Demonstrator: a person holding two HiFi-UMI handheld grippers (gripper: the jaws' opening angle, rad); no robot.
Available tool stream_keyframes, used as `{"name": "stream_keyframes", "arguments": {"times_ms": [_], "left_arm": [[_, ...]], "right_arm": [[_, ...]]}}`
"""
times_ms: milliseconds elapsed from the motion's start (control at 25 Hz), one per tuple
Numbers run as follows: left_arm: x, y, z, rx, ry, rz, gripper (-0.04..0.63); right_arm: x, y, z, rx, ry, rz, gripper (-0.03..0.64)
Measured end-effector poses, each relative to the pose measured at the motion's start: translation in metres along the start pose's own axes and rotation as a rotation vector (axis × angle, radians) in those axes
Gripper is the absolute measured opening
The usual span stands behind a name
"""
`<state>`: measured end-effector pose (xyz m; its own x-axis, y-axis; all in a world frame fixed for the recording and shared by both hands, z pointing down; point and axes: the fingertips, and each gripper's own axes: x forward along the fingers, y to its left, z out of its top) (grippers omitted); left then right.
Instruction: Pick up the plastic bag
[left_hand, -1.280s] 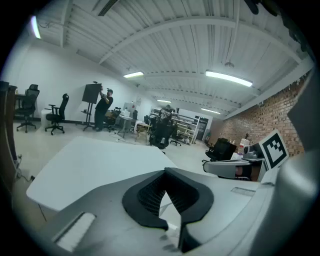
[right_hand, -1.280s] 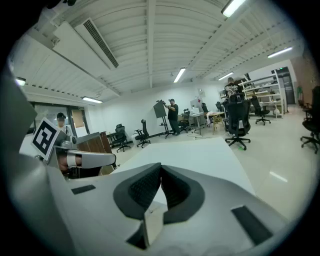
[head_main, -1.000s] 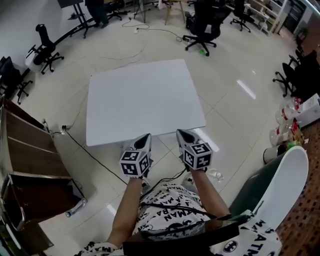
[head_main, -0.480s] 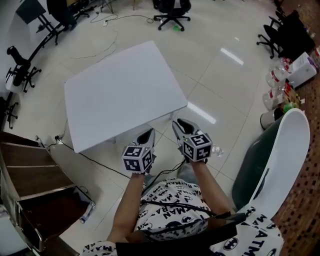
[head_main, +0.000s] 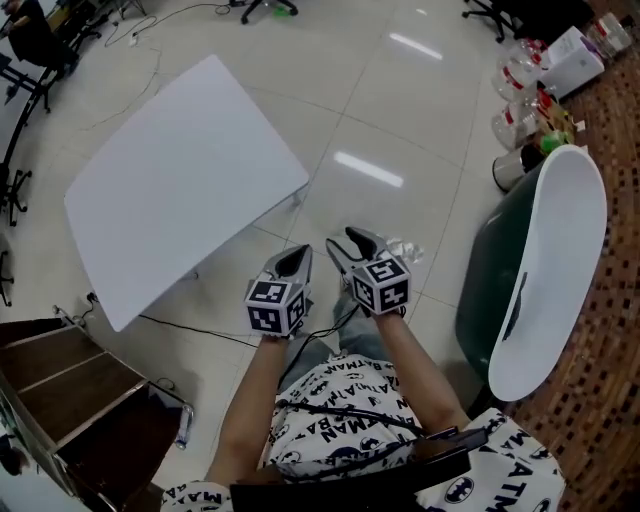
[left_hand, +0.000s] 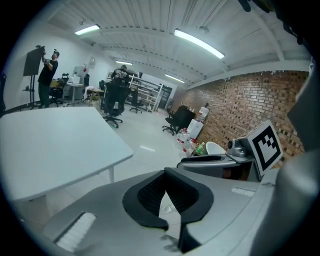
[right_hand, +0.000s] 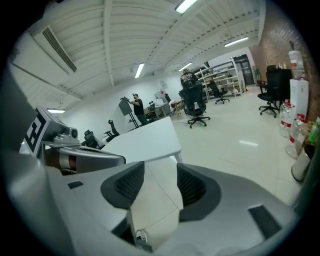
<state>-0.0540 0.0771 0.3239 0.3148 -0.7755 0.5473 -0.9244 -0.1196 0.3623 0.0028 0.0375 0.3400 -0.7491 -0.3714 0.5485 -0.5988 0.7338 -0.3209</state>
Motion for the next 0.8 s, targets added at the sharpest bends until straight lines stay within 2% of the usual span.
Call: {"name": "stream_keyframes", "arguments": {"times_ms": [320,560,800], "left_arm": [[0.105,-0.027,-0.052,-0.025,0.135,-0.052,0.000],[0.180,-0.017,-0.102,-0.060,0.224,-0.057,0.000],[0.260,0.000,-0.173,-0.061,0.337,-0.071,0.000]], "right_arm": [[0.017,-0.111,-0.089,0.057,0.164,-0.088,0.245],[0.055,-0.185,-0.161,0.052,0.296,-0.120,0.247],[0.112,-0.256,-0.245,0.048,0.402,-0.146,0.247]]}}
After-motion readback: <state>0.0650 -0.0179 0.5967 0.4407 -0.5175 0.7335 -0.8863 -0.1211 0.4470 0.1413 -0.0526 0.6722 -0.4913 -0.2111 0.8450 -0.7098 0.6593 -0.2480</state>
